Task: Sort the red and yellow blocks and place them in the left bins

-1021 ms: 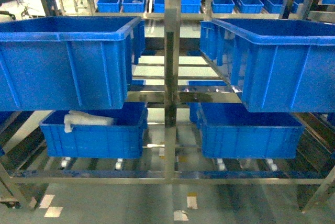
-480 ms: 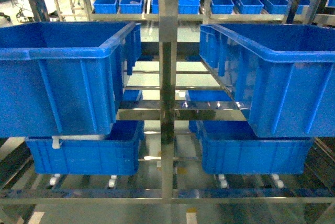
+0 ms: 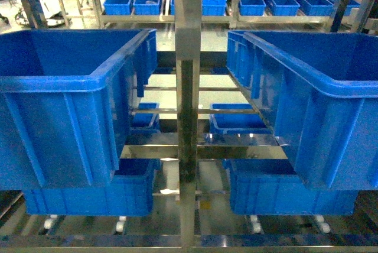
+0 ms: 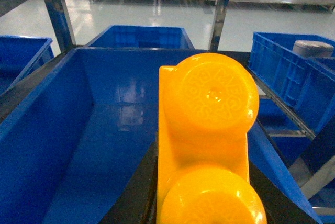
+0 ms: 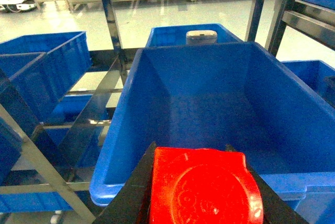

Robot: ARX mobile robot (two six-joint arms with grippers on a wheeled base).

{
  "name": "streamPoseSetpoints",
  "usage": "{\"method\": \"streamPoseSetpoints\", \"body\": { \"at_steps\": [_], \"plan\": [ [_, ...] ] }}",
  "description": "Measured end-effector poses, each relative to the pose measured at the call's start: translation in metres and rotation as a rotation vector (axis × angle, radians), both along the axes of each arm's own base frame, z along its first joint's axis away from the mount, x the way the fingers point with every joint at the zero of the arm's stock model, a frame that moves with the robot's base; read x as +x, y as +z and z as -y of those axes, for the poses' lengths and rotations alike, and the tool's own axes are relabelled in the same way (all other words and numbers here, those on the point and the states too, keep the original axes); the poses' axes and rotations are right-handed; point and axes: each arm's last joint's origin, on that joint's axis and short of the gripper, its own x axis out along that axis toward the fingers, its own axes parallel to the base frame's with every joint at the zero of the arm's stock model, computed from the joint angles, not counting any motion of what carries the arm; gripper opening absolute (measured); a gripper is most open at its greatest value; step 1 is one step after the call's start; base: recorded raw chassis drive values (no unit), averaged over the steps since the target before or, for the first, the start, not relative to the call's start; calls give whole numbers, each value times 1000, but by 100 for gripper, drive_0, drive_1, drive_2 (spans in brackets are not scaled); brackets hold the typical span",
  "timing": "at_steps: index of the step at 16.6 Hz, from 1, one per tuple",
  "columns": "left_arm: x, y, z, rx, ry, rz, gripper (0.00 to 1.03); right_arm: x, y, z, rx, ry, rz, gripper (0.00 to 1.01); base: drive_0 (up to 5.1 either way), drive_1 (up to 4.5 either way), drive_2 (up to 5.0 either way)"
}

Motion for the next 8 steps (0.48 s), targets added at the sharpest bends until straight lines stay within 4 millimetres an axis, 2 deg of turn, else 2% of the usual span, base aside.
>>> {"method": "streamPoseSetpoints", "body": {
  "at_steps": [3, 4, 6, 8],
  "plan": [
    [0, 1, 0, 0, 1, 5, 26, 2, 0, 0, 4, 5, 0, 27, 0, 0, 0],
    [0, 1, 0, 0, 0, 5, 26, 46, -3, 5, 49, 12, -46, 27, 0, 0, 0],
    [0, 1, 0, 0, -1, 6, 26, 85, -33, 18, 57, 13, -123, 27, 0, 0, 0],
    [0, 1, 0, 0, 0, 6, 26, 118, -67, 43, 39, -29, -212, 27, 0, 0, 0]
  ]
}}
